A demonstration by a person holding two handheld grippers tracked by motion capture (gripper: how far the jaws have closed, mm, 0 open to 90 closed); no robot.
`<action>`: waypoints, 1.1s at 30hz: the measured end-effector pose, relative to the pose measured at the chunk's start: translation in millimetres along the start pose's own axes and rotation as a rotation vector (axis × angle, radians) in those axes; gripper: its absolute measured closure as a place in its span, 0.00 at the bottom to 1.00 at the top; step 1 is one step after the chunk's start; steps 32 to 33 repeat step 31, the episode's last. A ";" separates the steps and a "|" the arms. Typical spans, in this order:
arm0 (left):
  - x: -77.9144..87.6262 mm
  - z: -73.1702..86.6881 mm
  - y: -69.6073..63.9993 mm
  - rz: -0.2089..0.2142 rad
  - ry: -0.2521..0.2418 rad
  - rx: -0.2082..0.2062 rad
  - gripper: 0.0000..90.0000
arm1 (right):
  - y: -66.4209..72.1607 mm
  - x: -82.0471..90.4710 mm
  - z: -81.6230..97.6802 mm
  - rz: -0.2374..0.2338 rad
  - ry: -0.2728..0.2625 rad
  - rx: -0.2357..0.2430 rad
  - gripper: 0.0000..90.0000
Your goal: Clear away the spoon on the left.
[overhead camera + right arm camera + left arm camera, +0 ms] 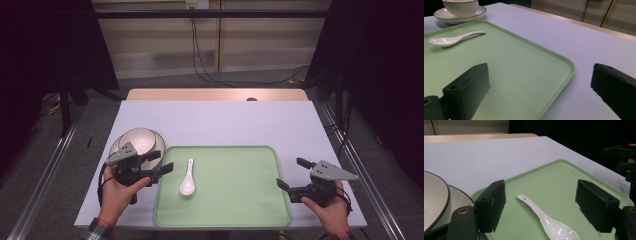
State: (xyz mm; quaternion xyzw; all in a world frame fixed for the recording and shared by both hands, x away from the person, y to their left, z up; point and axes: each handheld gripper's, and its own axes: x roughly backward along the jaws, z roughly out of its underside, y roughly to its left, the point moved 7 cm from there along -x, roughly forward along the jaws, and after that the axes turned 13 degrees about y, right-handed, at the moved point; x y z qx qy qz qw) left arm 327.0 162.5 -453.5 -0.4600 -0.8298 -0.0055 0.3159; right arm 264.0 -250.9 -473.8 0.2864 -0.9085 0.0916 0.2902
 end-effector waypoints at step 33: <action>18.3 3.8 3.6 -0.012 -0.021 -0.009 0.15 | -3.0 -2.5 2.4 0.006 0.015 -0.004 0.01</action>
